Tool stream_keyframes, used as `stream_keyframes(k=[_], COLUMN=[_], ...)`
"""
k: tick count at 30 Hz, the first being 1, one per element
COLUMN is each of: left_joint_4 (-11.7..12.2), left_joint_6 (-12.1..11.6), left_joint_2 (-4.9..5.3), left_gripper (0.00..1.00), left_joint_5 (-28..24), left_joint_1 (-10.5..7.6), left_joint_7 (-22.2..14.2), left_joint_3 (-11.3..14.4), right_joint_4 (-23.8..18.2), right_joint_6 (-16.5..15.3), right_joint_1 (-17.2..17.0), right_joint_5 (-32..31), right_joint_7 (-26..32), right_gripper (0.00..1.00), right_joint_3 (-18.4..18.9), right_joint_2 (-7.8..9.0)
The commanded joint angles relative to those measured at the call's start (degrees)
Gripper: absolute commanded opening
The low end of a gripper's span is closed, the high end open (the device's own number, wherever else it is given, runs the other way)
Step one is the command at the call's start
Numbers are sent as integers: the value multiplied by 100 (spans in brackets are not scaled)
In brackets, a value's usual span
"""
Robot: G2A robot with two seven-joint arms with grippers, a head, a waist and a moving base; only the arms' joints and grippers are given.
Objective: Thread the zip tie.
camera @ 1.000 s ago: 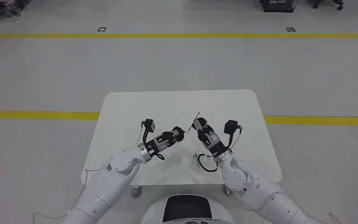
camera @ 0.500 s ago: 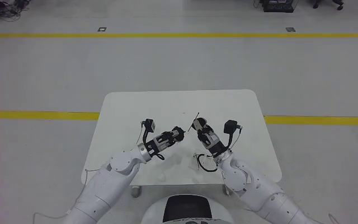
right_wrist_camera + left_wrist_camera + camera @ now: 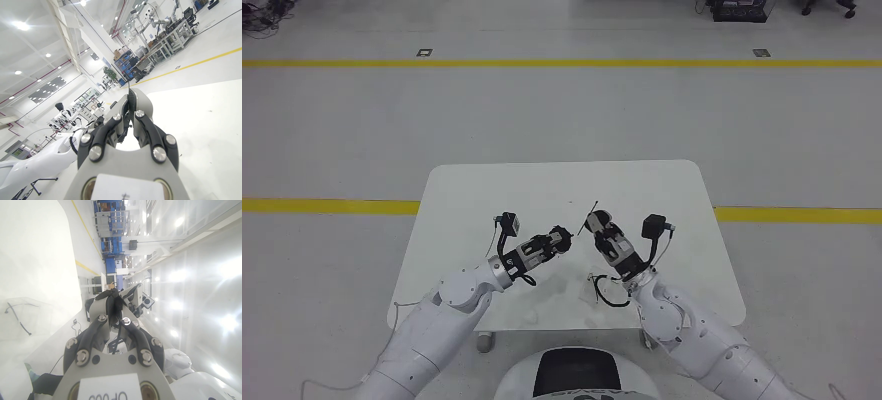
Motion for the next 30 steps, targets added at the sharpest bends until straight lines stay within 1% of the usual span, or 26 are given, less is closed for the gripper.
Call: stream_keyframes(k=[1,12,21,30], left_joint_4=[0,0,0,0], left_joint_6=[0,0,0,0], left_joint_2=[0,0,0,0], left_gripper=[0,0,0,0], left_joint_5=[0,0,0,0], left_joint_1=[0,0,0,0], left_joint_7=[0,0,0,0], left_joint_3=[0,0,0,0], right_joint_4=[-1,8,-61,91], right_joint_6=[1,1,1,1], right_joint_1=[6,23,-65,-9], right_joint_5=[-5,-25,-95,-194], right_joint_7=[-5,-2,189,103], right_gripper=[0,0,0,0], right_joint_3=[-7,-9,83,68], right_joint_2=[-13,-21,-67,-128])
